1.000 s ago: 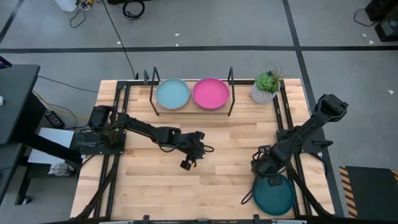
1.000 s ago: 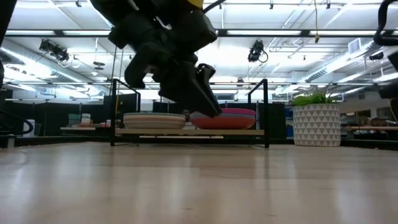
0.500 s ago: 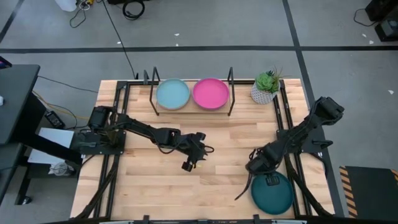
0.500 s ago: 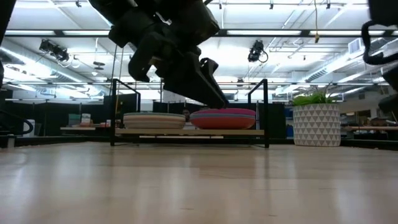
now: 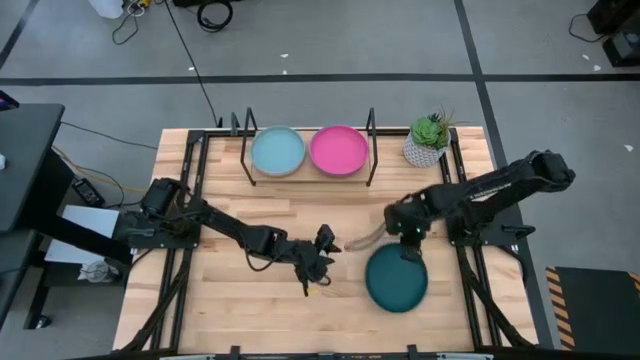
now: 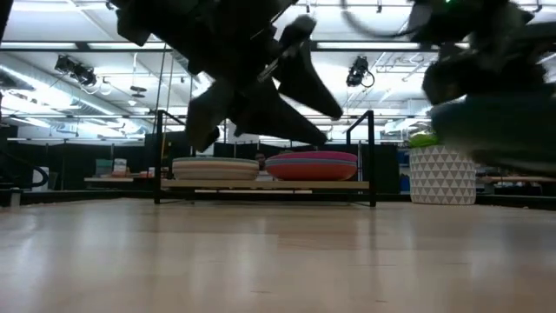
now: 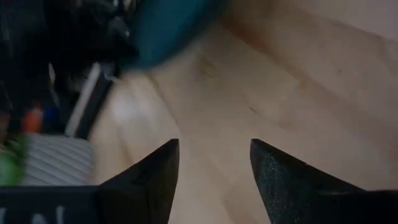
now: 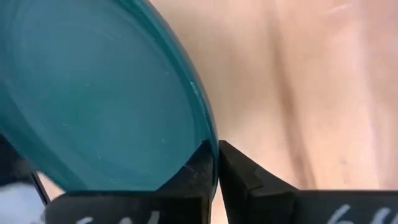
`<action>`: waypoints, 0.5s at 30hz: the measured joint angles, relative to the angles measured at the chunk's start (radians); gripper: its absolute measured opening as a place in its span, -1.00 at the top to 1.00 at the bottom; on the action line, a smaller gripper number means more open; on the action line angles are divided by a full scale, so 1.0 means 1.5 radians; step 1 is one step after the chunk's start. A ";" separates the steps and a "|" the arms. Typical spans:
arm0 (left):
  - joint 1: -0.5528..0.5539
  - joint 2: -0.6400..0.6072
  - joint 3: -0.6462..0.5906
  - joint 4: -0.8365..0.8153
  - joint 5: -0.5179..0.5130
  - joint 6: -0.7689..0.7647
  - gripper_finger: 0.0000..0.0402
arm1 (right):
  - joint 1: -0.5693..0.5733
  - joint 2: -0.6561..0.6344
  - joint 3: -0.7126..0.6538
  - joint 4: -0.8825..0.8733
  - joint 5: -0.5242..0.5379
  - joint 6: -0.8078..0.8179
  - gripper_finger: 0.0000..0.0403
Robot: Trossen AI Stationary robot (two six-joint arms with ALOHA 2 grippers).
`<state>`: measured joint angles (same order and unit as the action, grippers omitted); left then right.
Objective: Place and stack plates onto a shelf
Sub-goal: Stack the dark blue plate on top of the pink plate on the shelf
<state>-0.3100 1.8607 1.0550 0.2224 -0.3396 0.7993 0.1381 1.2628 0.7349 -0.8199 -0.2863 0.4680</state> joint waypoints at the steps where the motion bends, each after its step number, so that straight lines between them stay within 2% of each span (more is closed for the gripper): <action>1: -0.002 0.002 0.000 0.012 -0.014 0.028 -0.02 | -0.020 0.001 0.000 0.000 -0.002 0.003 0.87; 4: 0.000 0.003 0.000 0.039 -0.047 0.113 -0.01 | -0.072 0.010 0.000 0.008 -0.021 0.005 0.87; 8: 0.008 0.003 0.000 0.042 -0.052 0.226 0.00 | -0.115 0.016 0.000 0.047 -0.060 0.004 0.91; 12: 0.012 0.004 0.000 0.046 -0.050 0.334 0.00 | -0.132 0.018 0.000 0.083 -0.079 0.023 0.90; 15: 0.018 0.004 0.000 0.083 -0.050 0.366 0.01 | -0.134 0.018 0.000 0.089 -0.067 0.041 0.89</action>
<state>-0.2837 1.8664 1.0553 0.3462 -0.4141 1.3480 -0.0631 1.2903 0.7349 -0.6864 -0.3874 0.5301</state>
